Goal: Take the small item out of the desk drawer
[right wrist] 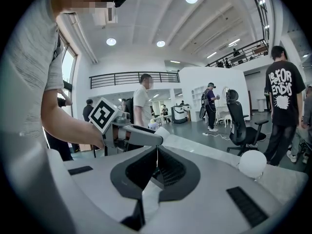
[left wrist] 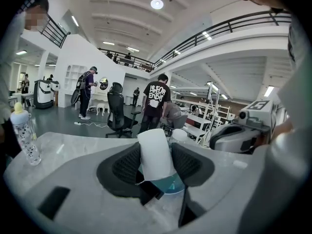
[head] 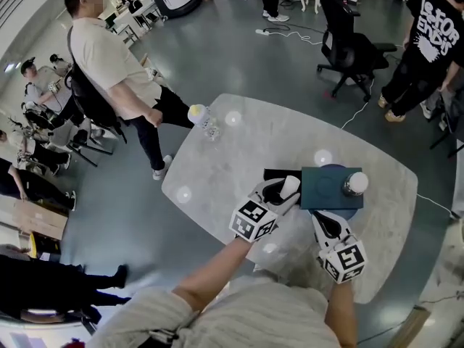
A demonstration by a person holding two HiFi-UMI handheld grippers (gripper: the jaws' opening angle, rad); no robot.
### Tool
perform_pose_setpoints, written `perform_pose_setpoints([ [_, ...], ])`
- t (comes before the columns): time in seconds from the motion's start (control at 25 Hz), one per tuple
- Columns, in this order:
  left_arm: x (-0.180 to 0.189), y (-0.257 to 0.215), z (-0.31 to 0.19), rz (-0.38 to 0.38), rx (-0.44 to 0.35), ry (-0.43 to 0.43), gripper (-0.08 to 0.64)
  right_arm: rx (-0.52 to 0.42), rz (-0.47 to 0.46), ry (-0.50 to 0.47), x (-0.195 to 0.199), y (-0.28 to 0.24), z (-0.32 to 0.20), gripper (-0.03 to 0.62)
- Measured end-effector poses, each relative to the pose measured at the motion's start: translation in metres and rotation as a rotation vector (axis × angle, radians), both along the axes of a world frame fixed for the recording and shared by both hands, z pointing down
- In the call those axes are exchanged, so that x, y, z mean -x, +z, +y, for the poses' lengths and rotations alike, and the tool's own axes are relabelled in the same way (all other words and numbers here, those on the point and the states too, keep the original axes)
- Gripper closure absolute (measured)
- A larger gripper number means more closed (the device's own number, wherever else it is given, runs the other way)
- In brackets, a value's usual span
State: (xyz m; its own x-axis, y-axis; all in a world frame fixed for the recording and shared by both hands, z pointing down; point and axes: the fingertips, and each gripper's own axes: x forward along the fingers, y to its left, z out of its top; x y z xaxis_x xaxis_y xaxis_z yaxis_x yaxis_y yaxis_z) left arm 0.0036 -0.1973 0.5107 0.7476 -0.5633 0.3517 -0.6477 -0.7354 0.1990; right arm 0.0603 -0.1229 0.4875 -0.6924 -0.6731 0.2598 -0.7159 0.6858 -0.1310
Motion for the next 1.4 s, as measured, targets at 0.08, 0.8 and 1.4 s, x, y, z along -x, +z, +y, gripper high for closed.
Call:
perform_pose_setpoints([
  [0.08,-0.003,-0.004,0.005,0.021,-0.009,0.011,0.351,0.001,0.001,-0.001,0.000,0.000,0.001,0.583],
  [0.8,-0.016,-0.065,0.041,0.205,-0.198,0.137,0.353,-0.014,0.003,0.011,0.003,-0.010,-0.003,0.583],
  [1.4,-0.021,-0.068,0.057,0.238,-0.201,0.190,0.353,-0.027,-0.007,0.040,0.000,-0.017,-0.007,0.583],
])
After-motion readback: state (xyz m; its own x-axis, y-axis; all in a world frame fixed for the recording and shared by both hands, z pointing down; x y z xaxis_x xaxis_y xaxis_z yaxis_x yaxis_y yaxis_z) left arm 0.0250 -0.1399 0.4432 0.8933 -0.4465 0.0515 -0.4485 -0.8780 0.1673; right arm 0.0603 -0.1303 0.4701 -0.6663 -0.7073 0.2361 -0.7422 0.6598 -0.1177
